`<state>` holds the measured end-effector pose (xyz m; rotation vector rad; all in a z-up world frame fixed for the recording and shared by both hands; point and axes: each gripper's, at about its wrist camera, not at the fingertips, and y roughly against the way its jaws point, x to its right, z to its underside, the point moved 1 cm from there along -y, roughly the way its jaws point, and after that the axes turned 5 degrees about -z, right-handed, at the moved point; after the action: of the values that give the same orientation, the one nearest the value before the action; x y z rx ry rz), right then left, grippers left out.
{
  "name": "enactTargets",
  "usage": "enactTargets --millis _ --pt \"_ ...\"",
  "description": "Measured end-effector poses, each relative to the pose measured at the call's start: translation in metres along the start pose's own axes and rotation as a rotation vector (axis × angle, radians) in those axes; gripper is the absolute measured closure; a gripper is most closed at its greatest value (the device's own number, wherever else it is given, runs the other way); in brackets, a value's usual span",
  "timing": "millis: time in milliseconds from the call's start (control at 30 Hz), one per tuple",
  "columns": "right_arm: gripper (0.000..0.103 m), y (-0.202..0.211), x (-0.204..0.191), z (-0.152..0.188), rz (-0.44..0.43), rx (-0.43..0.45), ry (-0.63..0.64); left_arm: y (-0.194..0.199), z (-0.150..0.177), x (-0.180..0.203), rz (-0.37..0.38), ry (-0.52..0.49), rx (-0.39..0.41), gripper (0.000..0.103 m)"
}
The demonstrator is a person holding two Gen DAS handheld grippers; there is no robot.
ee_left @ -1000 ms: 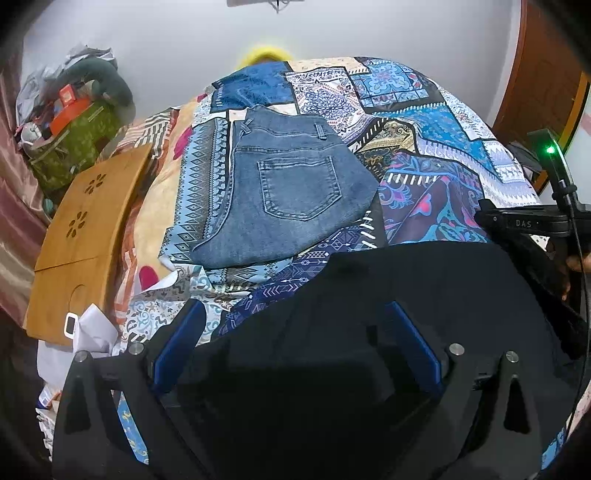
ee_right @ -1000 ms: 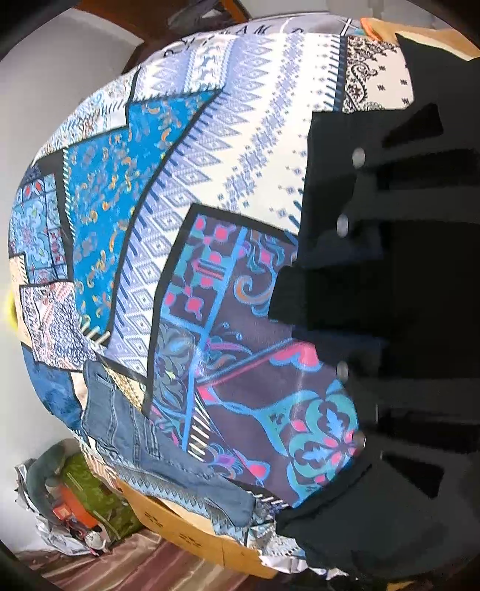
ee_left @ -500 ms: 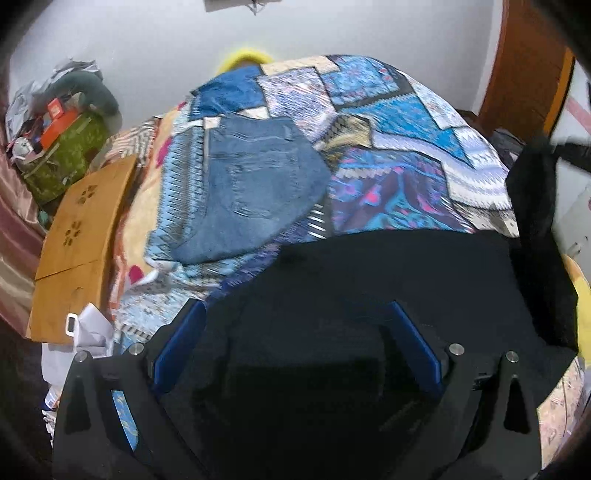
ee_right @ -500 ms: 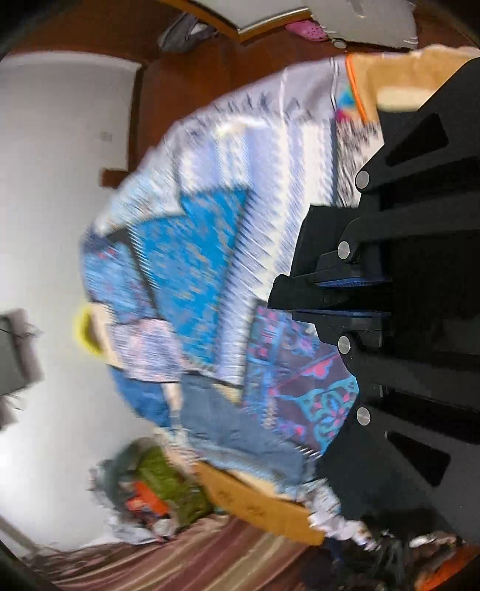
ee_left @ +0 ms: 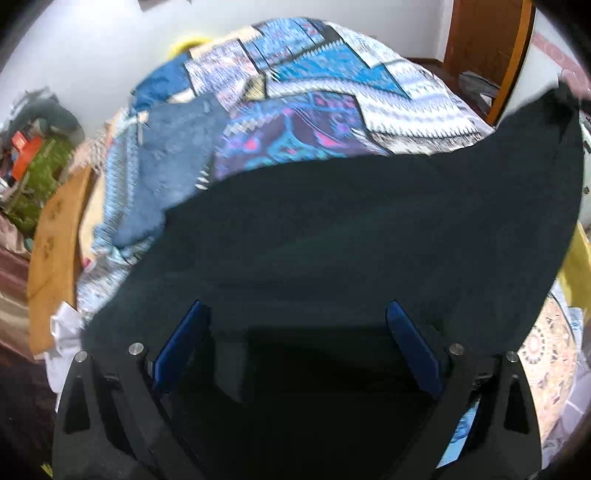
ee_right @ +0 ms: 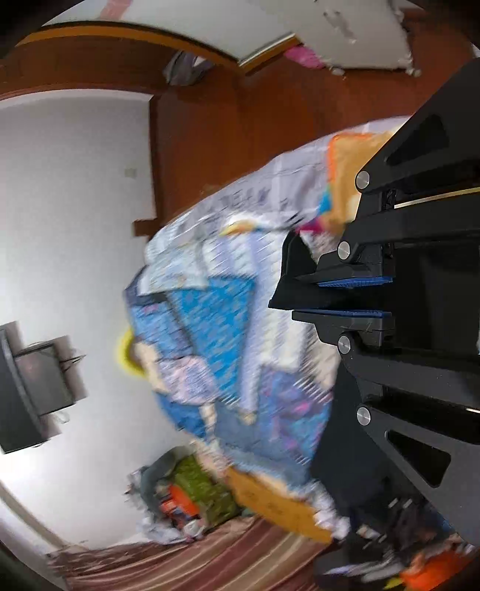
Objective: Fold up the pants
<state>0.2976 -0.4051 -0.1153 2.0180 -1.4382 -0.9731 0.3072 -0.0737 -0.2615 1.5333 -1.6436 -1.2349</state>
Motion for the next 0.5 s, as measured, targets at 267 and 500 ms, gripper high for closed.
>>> enactTargets --millis 267,500 --pt "0.094 -0.040 0.036 0.088 0.045 -0.173 -0.058 0.001 0.001 0.010 -0.022 0.008 0.007 0.003" --pt "0.087 -0.049 0.041 0.119 0.087 -0.254 -0.043 0.000 0.005 0.008 -0.004 0.048 0.010 0.002"
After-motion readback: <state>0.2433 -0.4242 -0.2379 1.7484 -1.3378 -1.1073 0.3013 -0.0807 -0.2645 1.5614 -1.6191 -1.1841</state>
